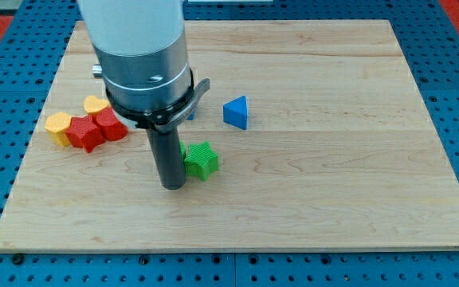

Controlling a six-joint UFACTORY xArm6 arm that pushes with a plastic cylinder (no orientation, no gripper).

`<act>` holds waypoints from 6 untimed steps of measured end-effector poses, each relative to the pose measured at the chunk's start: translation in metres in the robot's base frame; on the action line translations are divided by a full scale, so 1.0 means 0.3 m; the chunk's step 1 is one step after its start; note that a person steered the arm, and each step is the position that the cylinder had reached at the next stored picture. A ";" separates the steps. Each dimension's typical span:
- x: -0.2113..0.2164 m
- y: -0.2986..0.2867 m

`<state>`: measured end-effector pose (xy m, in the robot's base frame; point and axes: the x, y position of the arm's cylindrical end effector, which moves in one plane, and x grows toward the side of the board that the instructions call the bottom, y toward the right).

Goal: Push the green circle left above the green star

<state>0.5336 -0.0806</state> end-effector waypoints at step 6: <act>-0.180 -0.111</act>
